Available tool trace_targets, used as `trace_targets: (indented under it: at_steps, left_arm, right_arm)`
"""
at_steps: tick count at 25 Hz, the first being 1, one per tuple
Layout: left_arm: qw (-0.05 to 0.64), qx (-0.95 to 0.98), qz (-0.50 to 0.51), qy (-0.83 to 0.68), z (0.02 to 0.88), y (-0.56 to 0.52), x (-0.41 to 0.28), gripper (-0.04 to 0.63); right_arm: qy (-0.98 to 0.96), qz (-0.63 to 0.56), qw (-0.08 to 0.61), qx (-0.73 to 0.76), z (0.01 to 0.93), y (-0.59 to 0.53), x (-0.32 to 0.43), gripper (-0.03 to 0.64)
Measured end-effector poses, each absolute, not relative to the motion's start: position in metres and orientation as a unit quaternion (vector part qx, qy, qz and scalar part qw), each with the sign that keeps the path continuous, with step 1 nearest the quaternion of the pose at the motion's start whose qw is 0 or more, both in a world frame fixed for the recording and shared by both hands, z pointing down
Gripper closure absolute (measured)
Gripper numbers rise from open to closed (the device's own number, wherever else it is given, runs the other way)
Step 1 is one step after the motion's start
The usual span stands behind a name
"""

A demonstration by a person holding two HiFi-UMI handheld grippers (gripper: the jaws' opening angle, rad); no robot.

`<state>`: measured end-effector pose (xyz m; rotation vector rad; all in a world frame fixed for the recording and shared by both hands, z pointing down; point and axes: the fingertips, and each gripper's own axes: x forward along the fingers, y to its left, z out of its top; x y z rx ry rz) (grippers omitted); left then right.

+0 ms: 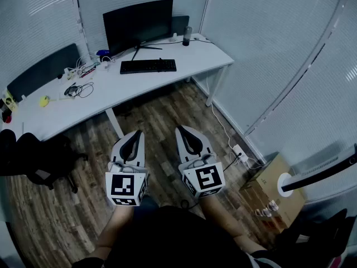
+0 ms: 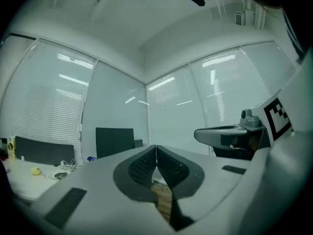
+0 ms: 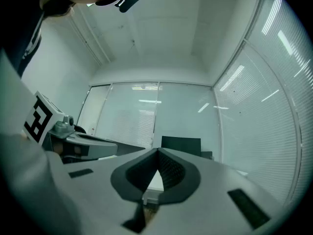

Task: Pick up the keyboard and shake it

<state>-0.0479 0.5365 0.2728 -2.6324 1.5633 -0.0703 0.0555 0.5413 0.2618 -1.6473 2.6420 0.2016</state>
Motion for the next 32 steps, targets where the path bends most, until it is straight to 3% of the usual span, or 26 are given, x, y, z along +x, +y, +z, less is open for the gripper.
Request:
trace_targets:
  at_steps: [15,16,18,25,32]
  left_arm:
    - [0.007,-0.855,-0.022,0.519,0.296,0.447,-0.072,0.567]
    - [0.002,-0.855,-0.019,0.519,0.3,0.433,-0.076,0.55]
    - [-0.012,-0.857,-0.018,0.515,0.312,0.405,-0.084,0.449]
    - [-0.035,-0.871,-0.019,0.489,0.331,0.286,-0.114,0.403]
    - [-0.042,-0.88,-0.035,0.472,0.344,0.176,-0.14,0.403]
  right_arm:
    - [0.83,0.048,0.011,-0.556,0.281,0.461,0.076,0.582]
    - [0.829,0.044,0.011,-0.558,0.285,0.448,0.076,0.567]
    - [0.827,0.036,0.004,-0.561,0.294,0.42,0.077,0.495]
    - [0.818,0.013,-0.021,-0.574,0.316,0.301,0.059,0.468]
    - [0.799,-0.005,-0.035,-0.601,0.333,0.204,0.047,0.462]
